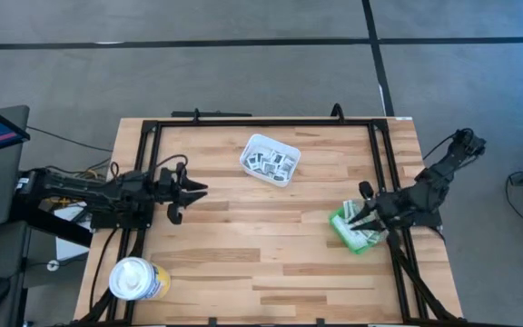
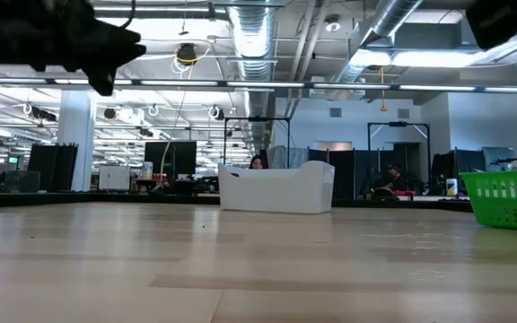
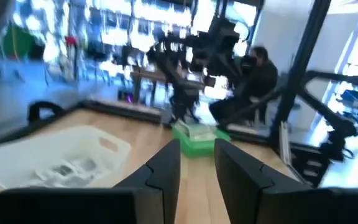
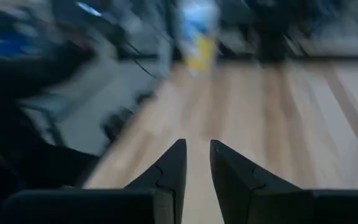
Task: Pick & Place First Aid Supplies
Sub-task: Return to Home Position
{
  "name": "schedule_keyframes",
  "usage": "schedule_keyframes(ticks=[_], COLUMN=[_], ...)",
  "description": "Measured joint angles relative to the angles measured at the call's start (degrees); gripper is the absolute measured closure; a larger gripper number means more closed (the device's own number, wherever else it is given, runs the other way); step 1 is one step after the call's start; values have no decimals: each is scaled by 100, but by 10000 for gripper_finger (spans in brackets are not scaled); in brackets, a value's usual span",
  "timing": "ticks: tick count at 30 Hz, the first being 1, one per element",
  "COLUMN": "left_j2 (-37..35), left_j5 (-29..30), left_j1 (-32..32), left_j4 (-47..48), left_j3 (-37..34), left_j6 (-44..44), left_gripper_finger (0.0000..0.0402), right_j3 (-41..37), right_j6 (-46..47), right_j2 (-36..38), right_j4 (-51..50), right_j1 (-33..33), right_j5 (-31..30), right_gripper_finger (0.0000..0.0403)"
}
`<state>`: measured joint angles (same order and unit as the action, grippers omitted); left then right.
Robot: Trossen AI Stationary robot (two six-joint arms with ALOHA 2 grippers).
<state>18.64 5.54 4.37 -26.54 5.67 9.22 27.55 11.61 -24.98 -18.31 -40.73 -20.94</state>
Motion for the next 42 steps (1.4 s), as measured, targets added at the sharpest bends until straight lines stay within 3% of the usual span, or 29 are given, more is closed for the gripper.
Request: schedule_keyframes(ticks=[3,10,14,19,31,42], left_j2=[23,226,441,763,1441,1524], left_j5=[142,-265,-298,-149,-94,-87], left_j1=[-128,-781,-1118,-1350,-1347,-1347], left_j4=[-732,-605,-612,-619,-617,-612], left_j3=[-500,-537,-535,-535,-533,-533], left_j6=[-115,211,222,222,222,222], left_gripper_finger=[302,302,302,302,302,302], right_j3=[-457,-1107,-1220,-1498,-2278,-2286], right_j6=[-428,-841,-1029,-1055,-717,-812], right_j2=[785,2476,2465,2481,2478,2391], right_j4=[430,264,146,158,603,678], right_j1=[227,801,1089,1488,2463,2942], right_j5=[493,1070,1401,1242,1211,1168], right_gripper_finger=[337,337,337,337,337,337])
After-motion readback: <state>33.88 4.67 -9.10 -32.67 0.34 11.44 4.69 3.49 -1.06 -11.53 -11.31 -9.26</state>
